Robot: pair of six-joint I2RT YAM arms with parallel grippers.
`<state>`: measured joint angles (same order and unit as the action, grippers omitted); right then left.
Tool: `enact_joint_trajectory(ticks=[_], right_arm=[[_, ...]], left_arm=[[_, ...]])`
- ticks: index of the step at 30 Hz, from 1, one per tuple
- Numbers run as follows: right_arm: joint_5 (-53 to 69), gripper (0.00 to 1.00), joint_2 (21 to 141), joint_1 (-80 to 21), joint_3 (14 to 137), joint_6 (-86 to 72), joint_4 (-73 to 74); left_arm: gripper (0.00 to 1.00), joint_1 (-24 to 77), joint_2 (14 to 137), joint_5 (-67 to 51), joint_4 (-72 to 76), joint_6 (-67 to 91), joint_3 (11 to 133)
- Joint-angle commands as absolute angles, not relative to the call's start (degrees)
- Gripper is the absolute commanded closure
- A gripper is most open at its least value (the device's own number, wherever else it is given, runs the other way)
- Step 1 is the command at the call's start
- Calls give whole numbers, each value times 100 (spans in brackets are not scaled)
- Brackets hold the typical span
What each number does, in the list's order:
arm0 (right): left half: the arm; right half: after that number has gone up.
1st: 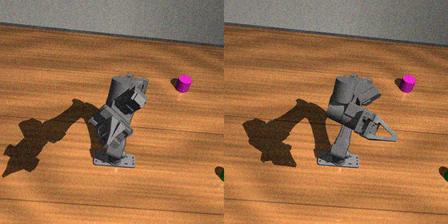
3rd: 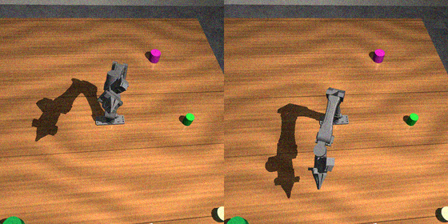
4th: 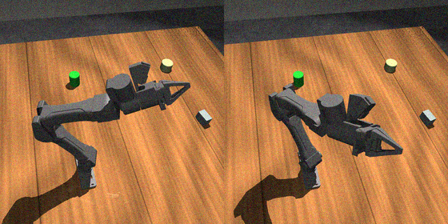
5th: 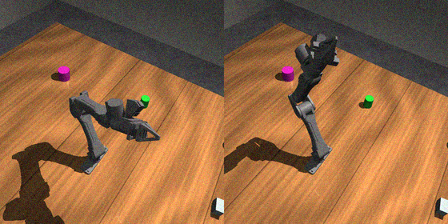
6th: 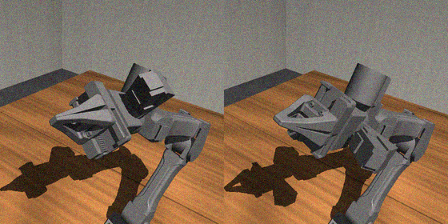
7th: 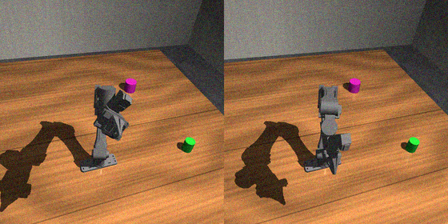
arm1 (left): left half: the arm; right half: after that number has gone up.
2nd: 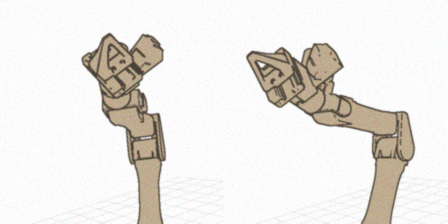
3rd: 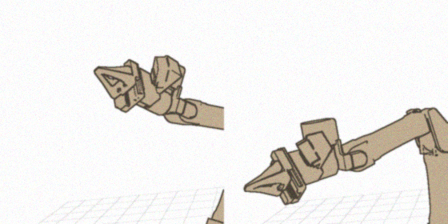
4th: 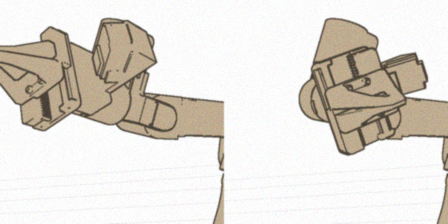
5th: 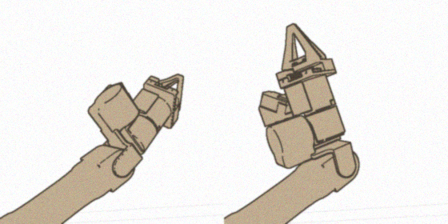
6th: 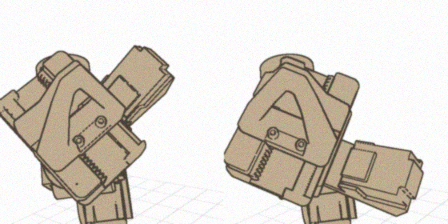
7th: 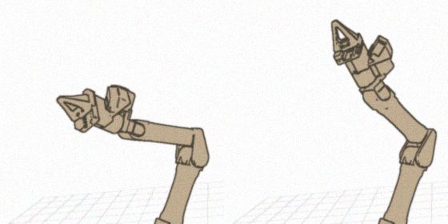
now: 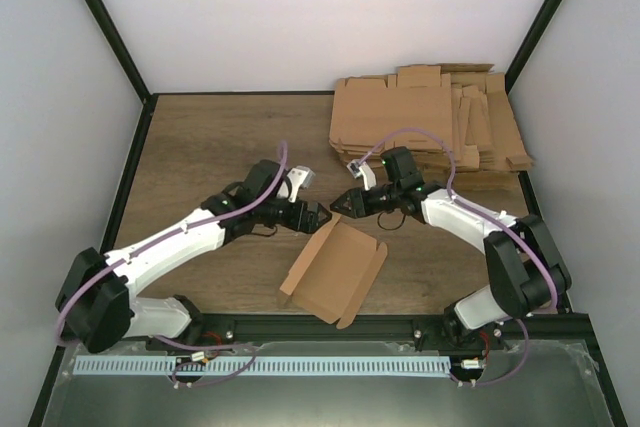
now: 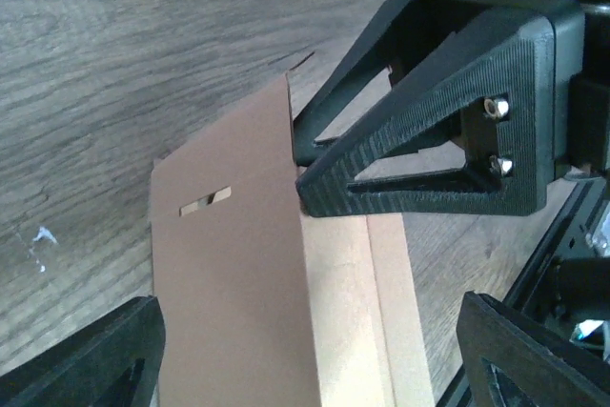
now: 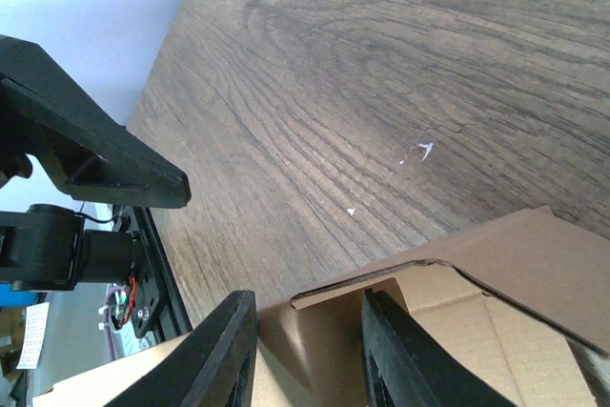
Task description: Fold the paper box
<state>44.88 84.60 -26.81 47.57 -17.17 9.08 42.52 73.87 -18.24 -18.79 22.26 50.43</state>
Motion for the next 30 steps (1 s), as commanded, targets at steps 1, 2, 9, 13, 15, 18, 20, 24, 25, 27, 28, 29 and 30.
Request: enact_joint_trajectory(ticks=[1, 2, 9, 13, 15, 18, 20, 24, 25, 27, 28, 29, 30], right_arm=[[4380, 67, 8625, -2694, 4836, -1713, 1116], [4371, 67, 8642, -2698, 4851, -1712, 1135], [4346, 67, 8657, -2708, 4935, -1714, 1186], [4333, 67, 8675, -2716, 4955, -1707, 1187], [4325, 67, 8683, -2716, 4965, -1714, 1192], [4286, 67, 8684, -2716, 5002, -1722, 1224], [4230, 66, 8637, -2716, 5018, -1724, 1253], [3993, 64, 8446, -2716, 5010, -1710, 1307], [3944, 63, 8406, -2716, 5015, -1699, 1327], [3825, 63, 8311, -2716, 5021, -1696, 1367], [3774, 63, 8254, -2716, 5000, -1694, 1373], [3709, 63, 8175, -2716, 4981, -1695, 1379], [3631, 62, 8096, -2711, 4937, -1715, 1368]], left_arm=[[22, 4260, 7710, -2189, -1470, 2426, 4982], [28, 4258, 7797, -2246, -1479, 2412, 5002], [50, 4255, 7913, -2083, -1506, 2391, 4962], [58, 4262, 7918, -2065, -1569, 2333, 4925], [59, 4255, 7919, -2070, -1602, 2292, 4913], [61, 4257, 7915, -2065, -1640, 2232, 4878], [62, 4254, 7927, -2048, -1667, 2208, 4853], [64, 4258, 7904, -2032, -1672, 2191, 4746], [64, 4257, 7890, -2024, -1670, 2189, 4715], [64, 4259, 7875, -2006, -1697, 2157, 4692], [64, 4258, 7871, -1993, -1721, 2126, 4686], [64, 4262, 7874, -1978, -1749, 2100, 4695], [64, 4260, 7865, -1959, -1771, 2081, 4689]])
